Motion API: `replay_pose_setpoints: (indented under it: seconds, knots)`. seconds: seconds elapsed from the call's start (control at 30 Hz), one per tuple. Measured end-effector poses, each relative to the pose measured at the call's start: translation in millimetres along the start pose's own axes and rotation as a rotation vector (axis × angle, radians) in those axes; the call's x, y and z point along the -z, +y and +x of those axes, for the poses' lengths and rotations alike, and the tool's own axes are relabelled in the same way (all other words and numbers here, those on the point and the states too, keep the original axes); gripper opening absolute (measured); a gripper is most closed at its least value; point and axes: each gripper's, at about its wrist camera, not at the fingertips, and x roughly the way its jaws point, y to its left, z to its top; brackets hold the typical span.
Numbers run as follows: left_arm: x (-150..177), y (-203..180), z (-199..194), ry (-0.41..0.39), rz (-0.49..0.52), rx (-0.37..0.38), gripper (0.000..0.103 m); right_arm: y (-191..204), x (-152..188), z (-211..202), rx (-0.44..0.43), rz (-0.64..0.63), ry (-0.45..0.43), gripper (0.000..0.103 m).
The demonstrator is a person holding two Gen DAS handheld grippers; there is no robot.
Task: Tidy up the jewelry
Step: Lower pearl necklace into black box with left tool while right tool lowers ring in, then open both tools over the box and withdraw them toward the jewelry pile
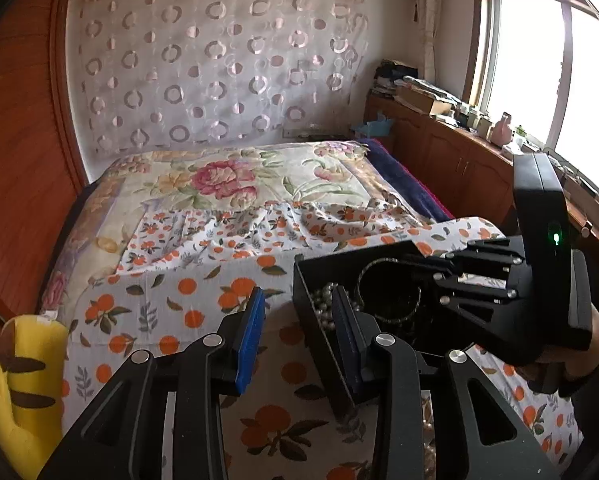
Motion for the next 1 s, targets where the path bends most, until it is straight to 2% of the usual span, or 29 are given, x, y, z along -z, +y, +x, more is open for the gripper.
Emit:
replay_pose_setpoints:
  seconds: [0.33, 0.4, 0.43, 0.6, 0.67, 0.73, 0.87, 0.93, 1.0]
  knots:
    - [10.5, -2.3, 1.8, 0.017, 0.01, 0.002, 0.033, -6.7, -4.8, -12.1, -0.002, 0.029, -0.057, 0.009]
    - [12.5, -3.1, 0.7, 0.019, 0.01, 0.0, 0.039, -9.4, -1.2, -23.6, -0.003, 0.04, -0.078, 0.009]
    - [13.9, -3.7, -1.1, 0.015, 0.01, 0.001, 0.048, -10.9, 2.0, -31.3, -0.01, 0.05, -0.092, 0.009]
    - [22.8, -7.5, -8.9, 0.009, 0.015, 0.002, 0.051, -6.2, 24.3, -68.0, -0.046, 0.06, -0.131, 0.009]
    - [29.4, -11.0, -13.5, 0.006, 0.016, 0.003, 0.064, -2.3, 37.7, -81.0, -0.057, 0.053, -0.134, 0.01]
    - [36.6, -13.4, -17.6, -0.001, 0.021, -0.002, 0.07, -0.3, 52.7, -91.2, -0.072, 0.057, -0.125, 0.011]
    - [53.4, -18.9, -20.1, 0.019, 0.03, -0.011, 0.072, 5.4, 76.6, -100.4, -0.081, 0.042, -0.088, 0.013]
    - [60.7, -19.3, -21.2, 0.032, 0.024, -0.003, 0.072, 10.6, 87.3, -99.9, -0.094, 0.031, -0.06, 0.019]
    - [70.1, -18.4, -20.8, 0.051, 0.014, 0.003, 0.072, 15.0, 95.3, -97.6, -0.099, 0.029, -0.045, 0.019]
